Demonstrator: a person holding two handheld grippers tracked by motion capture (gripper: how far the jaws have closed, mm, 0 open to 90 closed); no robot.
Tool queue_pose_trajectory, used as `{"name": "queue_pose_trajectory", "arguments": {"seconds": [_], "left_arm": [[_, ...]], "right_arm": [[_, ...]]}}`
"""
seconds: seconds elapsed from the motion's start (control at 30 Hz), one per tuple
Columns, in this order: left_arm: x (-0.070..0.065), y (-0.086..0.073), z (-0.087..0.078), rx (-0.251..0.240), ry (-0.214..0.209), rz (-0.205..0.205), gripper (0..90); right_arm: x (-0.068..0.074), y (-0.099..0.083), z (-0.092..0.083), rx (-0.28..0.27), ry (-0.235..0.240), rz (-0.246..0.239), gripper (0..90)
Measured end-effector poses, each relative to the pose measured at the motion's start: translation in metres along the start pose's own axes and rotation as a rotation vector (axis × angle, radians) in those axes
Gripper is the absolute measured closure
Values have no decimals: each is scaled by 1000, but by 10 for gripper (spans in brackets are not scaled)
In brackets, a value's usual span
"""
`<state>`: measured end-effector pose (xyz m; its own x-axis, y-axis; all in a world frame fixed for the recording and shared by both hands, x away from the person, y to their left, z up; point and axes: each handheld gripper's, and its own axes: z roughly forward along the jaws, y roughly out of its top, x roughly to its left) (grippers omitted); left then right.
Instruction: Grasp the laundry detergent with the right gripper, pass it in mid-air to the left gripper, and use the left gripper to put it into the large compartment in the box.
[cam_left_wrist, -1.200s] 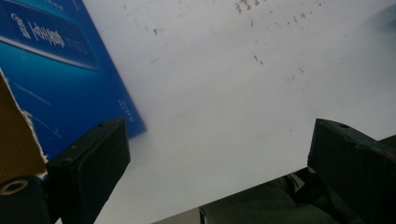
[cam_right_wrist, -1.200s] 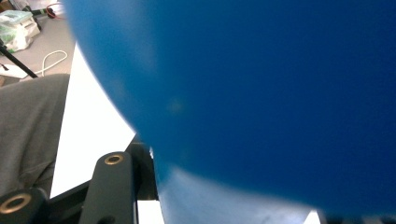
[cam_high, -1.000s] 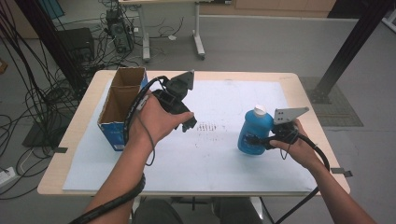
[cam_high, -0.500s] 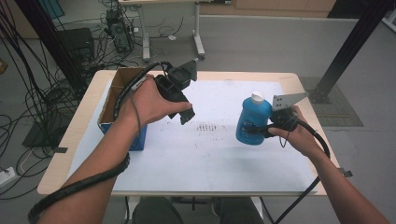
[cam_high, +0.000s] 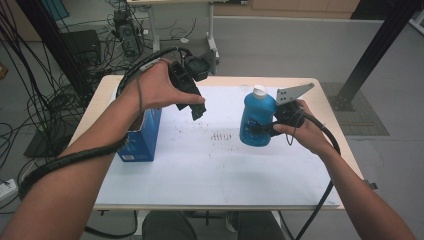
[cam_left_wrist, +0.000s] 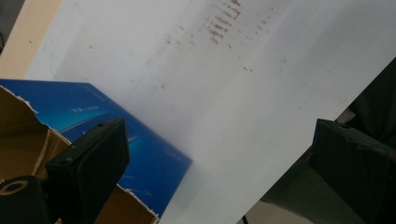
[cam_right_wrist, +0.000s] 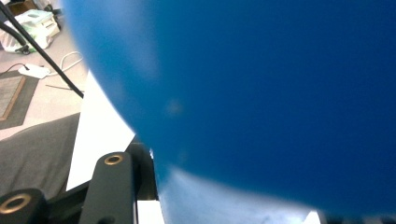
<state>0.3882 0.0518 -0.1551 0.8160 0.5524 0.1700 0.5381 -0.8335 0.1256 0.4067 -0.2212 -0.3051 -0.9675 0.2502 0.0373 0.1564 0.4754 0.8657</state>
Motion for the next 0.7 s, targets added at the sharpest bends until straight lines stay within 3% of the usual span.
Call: {"name": "queue_pose_trajectory", "arguments": {"seconds": [0.27, 0.4, 0.7], "left_arm": [[9, 3, -13, -11, -15, 82, 58], [13, 2, -19, -16, -32, 117, 60], [18, -1, -28, -4, -73, 164, 57]], "right_arm": [[-2, 21, 23, 17, 40, -27, 437], [-4, 31, 36, -3, 69, -24, 437], [-3, 49, 67, 11, 126, -46, 437]]}}
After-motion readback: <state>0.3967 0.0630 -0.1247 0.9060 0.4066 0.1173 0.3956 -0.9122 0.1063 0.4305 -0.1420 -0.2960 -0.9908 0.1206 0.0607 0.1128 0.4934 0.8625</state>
